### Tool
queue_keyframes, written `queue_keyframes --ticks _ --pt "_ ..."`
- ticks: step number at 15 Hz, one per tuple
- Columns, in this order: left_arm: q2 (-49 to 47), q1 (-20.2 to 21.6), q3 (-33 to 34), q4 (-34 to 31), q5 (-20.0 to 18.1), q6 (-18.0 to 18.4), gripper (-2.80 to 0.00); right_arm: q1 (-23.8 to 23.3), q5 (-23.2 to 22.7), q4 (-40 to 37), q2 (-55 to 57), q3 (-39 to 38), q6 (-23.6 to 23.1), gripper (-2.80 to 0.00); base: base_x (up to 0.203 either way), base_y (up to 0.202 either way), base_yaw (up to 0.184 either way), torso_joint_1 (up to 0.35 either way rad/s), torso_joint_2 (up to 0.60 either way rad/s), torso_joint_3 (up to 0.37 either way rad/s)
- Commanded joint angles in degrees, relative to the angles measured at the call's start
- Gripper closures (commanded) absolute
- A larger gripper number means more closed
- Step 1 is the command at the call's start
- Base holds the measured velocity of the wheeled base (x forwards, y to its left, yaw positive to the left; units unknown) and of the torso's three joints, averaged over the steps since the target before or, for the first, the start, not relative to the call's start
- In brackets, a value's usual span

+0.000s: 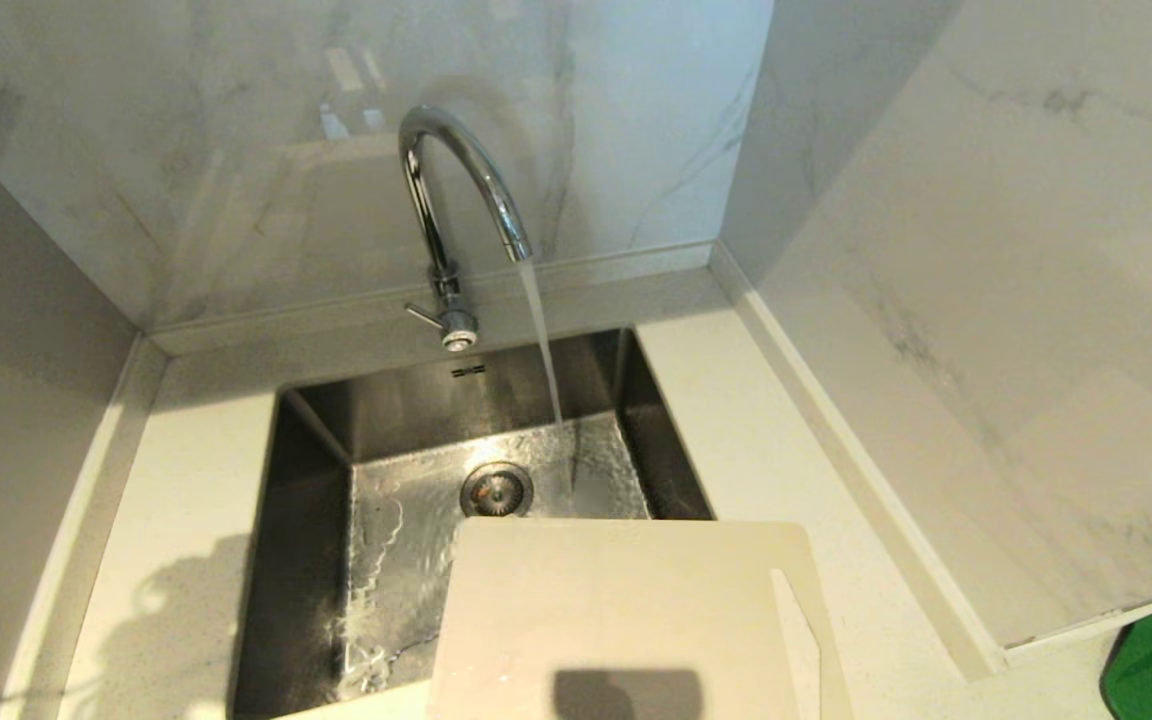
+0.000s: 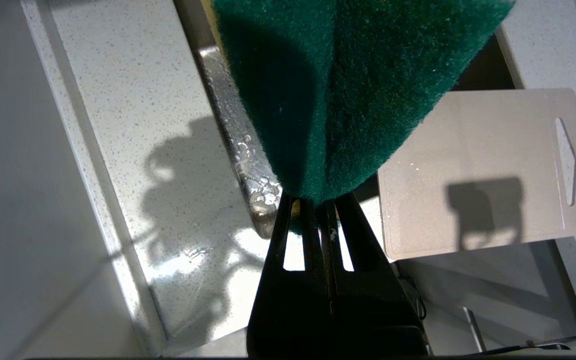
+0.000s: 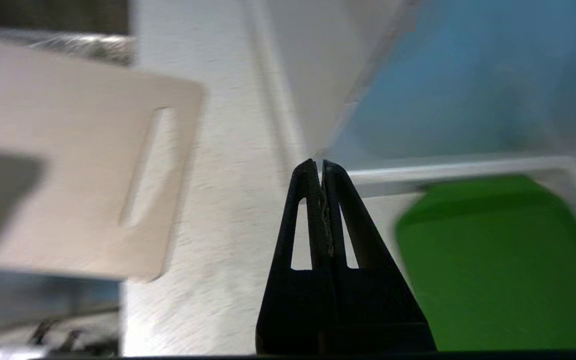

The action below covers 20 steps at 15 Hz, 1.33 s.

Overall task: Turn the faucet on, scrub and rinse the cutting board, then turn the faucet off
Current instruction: Put down the cleaning cloth

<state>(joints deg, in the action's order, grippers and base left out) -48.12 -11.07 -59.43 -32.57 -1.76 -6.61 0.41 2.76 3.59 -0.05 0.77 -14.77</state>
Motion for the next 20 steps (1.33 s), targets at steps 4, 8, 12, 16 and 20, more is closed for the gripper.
queue_keyframes --ticks 4,8,12,16,20 --pt "0.1 0.0 0.3 -0.1 -0.1 -0.2 0.00 0.0 -4.2 -4.4 0.0 0.3 -4.5 0.00 0.000 0.000 0.000 0.000 0.00 0.000" --pt "0.1 0.0 0.5 0.0 -0.2 -0.2 0.00 0.0 -4.0 -4.8 0.0 0.5 -17.0 0.00 0.000 0.000 0.000 0.000 0.00 0.000" --pt "-0.4 0.0 -0.4 0.1 -0.2 -0.2 0.00 0.0 -3.9 -4.5 0.0 0.3 -12.3 0.00 0.000 0.000 0.000 0.000 0.00 0.000" --pt "-0.1 0.0 -0.2 0.0 -0.2 -0.2 0.00 0.0 -2.2 -3.6 0.0 0.3 12.6 0.00 0.000 0.000 0.000 0.000 0.00 0.000" --pt "-0.1 0.0 -0.4 -0.1 -0.1 -0.2 0.00 0.0 -1.8 -3.5 0.0 -0.9 16.7 0.00 0.000 0.000 0.000 0.000 0.00 0.000"
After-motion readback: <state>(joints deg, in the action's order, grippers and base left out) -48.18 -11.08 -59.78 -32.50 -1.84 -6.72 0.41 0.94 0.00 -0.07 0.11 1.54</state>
